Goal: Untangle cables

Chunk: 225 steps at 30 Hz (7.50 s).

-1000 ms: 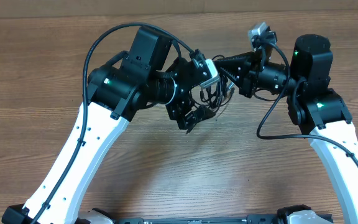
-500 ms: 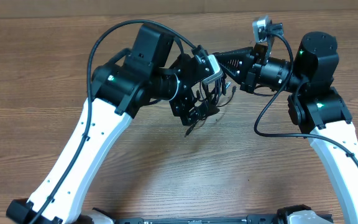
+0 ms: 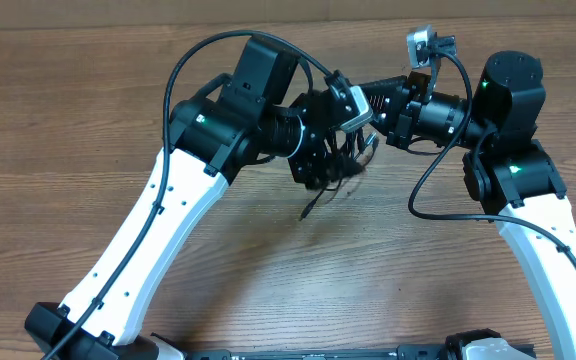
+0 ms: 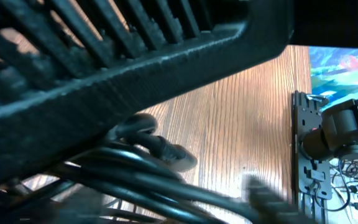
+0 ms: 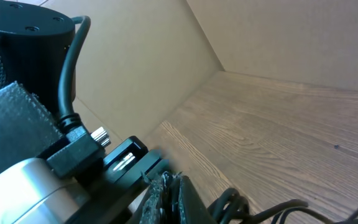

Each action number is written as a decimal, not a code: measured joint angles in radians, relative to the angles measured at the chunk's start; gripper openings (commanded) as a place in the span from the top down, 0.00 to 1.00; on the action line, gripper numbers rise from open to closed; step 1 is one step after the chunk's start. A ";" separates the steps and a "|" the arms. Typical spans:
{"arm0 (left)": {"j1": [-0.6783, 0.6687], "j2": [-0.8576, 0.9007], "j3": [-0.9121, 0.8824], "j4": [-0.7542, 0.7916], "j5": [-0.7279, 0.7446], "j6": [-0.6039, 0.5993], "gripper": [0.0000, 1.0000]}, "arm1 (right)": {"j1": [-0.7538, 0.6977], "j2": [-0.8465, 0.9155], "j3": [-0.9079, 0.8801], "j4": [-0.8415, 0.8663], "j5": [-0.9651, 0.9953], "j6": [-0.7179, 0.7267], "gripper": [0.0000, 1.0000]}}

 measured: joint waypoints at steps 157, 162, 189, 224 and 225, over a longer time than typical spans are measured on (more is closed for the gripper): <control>0.132 0.002 -0.001 0.053 -0.145 -0.101 0.96 | -0.105 0.000 0.001 -0.410 0.042 -0.516 0.10; 0.179 0.002 -0.001 0.009 0.062 -0.095 0.96 | -0.100 0.000 0.001 -0.365 -0.102 -0.613 0.00; 0.171 0.002 -0.002 -0.098 0.160 0.088 0.96 | -0.100 0.000 0.001 -0.328 -0.383 -0.609 0.00; 0.137 0.011 -0.002 -0.019 0.173 0.110 0.96 | -0.100 0.035 0.001 -0.300 -0.356 -0.480 0.54; 0.137 0.011 -0.002 -0.019 0.173 0.110 0.96 | -0.100 0.035 0.001 -0.299 -0.355 -0.480 0.61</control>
